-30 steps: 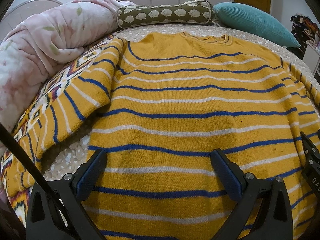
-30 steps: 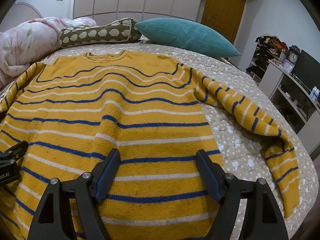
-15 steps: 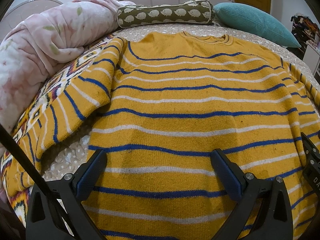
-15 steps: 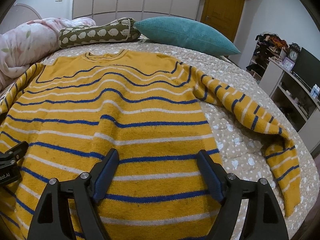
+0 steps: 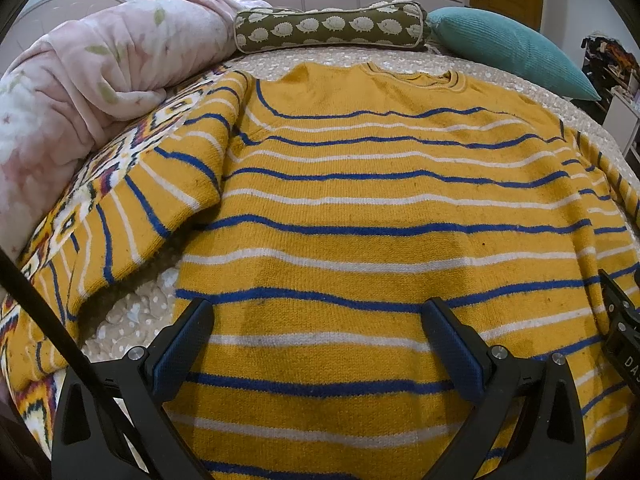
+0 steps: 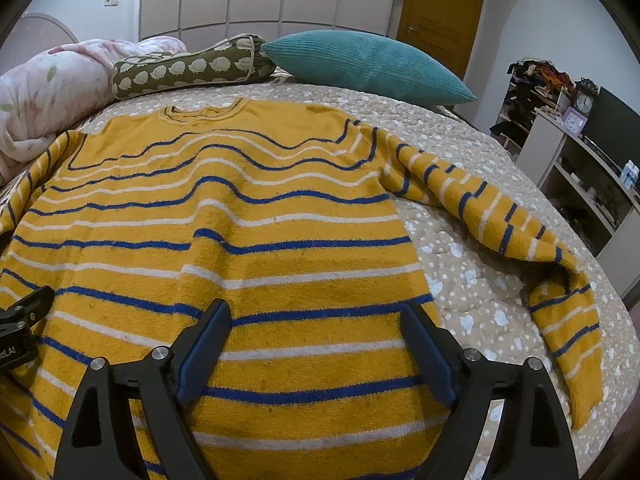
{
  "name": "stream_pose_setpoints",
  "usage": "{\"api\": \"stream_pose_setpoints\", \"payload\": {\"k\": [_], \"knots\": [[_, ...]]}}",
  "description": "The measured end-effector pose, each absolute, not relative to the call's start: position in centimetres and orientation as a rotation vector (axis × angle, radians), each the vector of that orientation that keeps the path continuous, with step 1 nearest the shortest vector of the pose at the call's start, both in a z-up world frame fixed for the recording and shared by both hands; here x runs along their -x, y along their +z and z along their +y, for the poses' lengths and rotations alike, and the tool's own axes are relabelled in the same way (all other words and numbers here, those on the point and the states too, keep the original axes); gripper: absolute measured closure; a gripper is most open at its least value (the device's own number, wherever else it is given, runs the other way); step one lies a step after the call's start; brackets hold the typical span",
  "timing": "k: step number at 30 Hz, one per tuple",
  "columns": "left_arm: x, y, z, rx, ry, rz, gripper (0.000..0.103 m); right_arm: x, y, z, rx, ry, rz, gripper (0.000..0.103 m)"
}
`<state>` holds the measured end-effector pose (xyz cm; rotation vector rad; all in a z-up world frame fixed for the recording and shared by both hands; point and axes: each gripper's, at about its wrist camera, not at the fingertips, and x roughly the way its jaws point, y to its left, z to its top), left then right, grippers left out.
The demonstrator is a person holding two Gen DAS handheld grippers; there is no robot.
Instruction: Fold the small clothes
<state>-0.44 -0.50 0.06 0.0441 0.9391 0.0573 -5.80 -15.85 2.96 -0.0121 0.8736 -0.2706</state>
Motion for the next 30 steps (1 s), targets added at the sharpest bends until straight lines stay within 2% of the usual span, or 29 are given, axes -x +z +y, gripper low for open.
{"api": "stream_pose_setpoints", "payload": {"k": [30], "knots": [[-0.04, 0.01, -0.82, -0.027, 0.055, 0.963, 0.000, 5.38, 2.54, -16.48, -0.040, -0.243, 0.884, 0.010]]}}
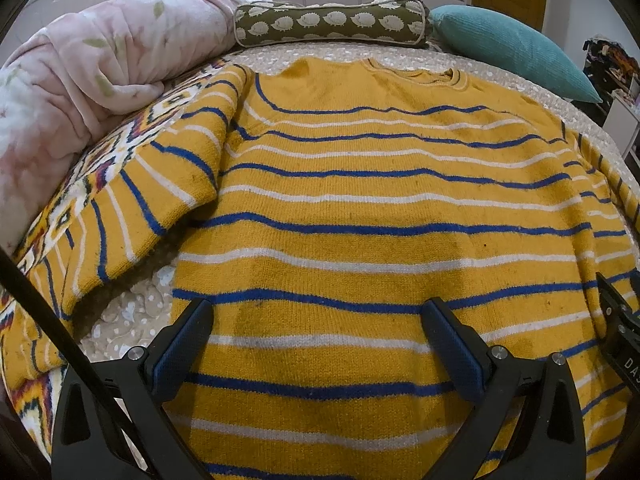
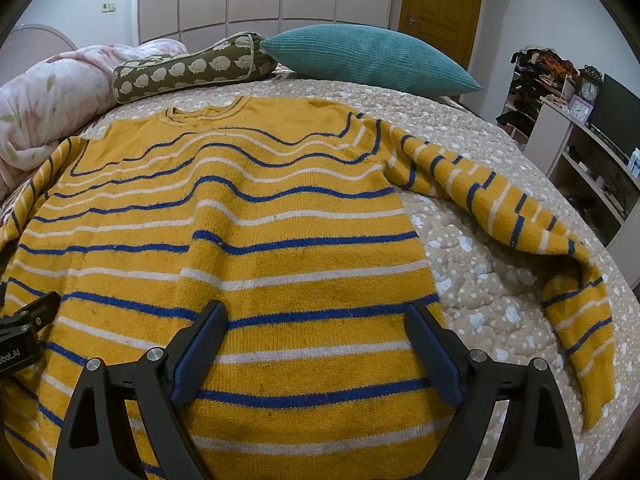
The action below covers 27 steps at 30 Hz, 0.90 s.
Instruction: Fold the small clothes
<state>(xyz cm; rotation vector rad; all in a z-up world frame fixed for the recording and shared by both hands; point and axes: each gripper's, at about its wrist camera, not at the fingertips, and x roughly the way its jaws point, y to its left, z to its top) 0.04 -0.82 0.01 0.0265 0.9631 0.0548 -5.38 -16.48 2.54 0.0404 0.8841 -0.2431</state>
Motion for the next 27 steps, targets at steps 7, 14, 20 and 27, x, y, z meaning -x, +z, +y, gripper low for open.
{"api": "stream_pose_setpoints", "payload": {"k": [7, 14, 20, 27], "knots": [[0.3, 0.2, -0.9, -0.044, 0.074, 0.940, 0.000, 5.4, 2.5, -16.3, -0.016, -0.257, 0.881, 0.009], [0.4, 0.4, -0.1, -0.010, 0.041, 0.950, 0.000, 5.4, 2.5, -16.4, -0.016, -0.256, 0.881, 0.009], [3.0, 3.4, 1.5, 0.019, 0.018, 0.909, 0.032, 5.4, 2.5, -16.5, -0.029, -0.247, 0.886, 0.009], [8.8, 7.7, 12.6, 0.105, 0.154, 0.814, 0.027, 5.5, 2.5, -16.6, -0.037, -0.243, 0.887, 0.009]]}}
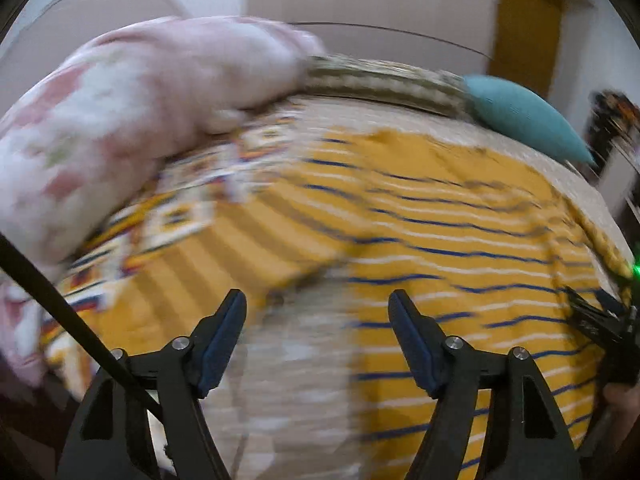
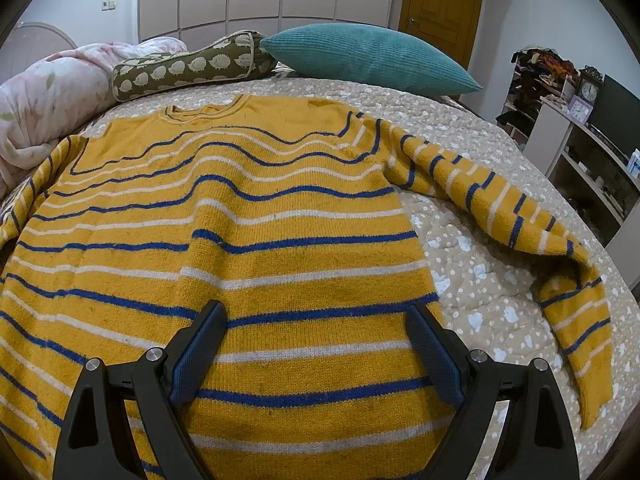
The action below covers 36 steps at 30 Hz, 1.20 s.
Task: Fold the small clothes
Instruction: 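Grasp the sweater sleeve cuff nearest the left tool with the left tool, then carry the held sleeve across the sweater body and open the left tool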
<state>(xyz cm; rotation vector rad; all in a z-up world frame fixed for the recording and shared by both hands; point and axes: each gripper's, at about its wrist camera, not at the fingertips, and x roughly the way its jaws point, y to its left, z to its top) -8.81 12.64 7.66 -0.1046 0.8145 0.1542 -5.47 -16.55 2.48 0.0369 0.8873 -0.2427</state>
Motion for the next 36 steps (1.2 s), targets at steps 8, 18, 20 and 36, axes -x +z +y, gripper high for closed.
{"api": "stream_pose_setpoints", "payload": {"k": [8, 18, 20, 36], "knots": [[9.8, 5.0, 27.5, 0.318, 0.360, 0.891, 0.025, 5.5, 2.4, -16.5, -0.030, -0.246, 0.887, 0.009], [7.7, 1.7, 28.7, 0.407, 0.261, 0.993, 0.094, 5.4, 2.4, -16.1, 0.004, -0.267, 0.888, 0.008], [7.4, 2.6, 29.0, 0.377, 0.316, 0.976, 0.094, 5.4, 2.4, -16.0, 0.017, -0.275, 0.888, 0.008], [2.0, 14.4, 25.7, 0.092, 0.457, 0.808, 0.094, 5.4, 2.3, -16.2, 0.018, -0.279, 0.882, 0.007]]}}
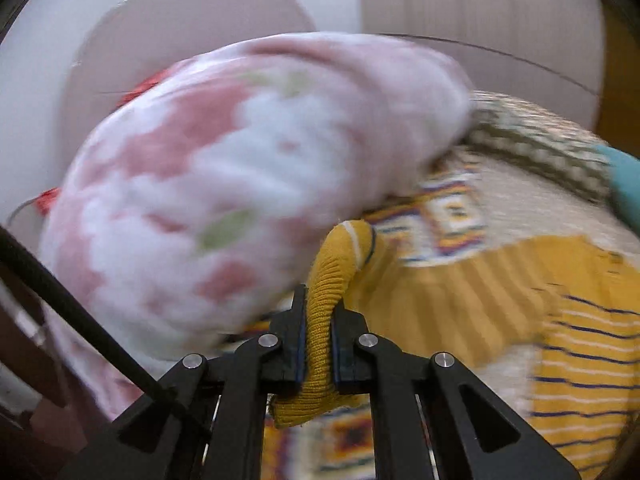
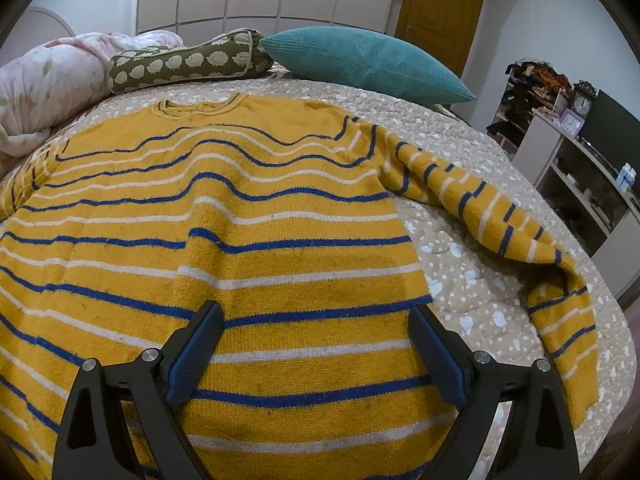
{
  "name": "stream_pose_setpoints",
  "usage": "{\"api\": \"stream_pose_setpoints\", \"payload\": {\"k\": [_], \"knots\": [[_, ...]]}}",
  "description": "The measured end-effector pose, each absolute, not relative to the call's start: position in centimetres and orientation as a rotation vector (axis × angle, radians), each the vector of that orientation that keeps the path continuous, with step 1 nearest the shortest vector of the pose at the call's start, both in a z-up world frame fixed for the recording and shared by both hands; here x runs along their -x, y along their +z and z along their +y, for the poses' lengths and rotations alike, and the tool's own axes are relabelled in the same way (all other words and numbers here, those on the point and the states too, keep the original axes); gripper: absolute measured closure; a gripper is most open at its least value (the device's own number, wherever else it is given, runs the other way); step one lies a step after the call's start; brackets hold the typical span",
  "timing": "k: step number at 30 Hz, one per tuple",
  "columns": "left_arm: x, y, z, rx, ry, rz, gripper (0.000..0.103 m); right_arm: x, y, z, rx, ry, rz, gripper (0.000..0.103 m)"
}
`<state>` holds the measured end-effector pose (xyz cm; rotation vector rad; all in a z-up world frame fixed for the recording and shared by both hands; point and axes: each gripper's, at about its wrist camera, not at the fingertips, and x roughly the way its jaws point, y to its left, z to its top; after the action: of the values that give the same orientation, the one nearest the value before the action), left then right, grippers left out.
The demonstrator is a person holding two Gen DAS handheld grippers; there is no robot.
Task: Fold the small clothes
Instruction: 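Carry the held sleeve across the sweater body and open the left tool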
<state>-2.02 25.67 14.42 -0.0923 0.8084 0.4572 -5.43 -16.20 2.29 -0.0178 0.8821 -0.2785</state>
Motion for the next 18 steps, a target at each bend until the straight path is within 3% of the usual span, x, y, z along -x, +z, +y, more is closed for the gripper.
{"api": "stream_pose_setpoints", "payload": {"k": [18], "knots": [[-9.2, 14.3, -10.8, 0.115, -0.414, 0.904, 0.094, 5.8, 2.0, -17.9, -0.126, -0.177, 0.871, 0.004]]}}
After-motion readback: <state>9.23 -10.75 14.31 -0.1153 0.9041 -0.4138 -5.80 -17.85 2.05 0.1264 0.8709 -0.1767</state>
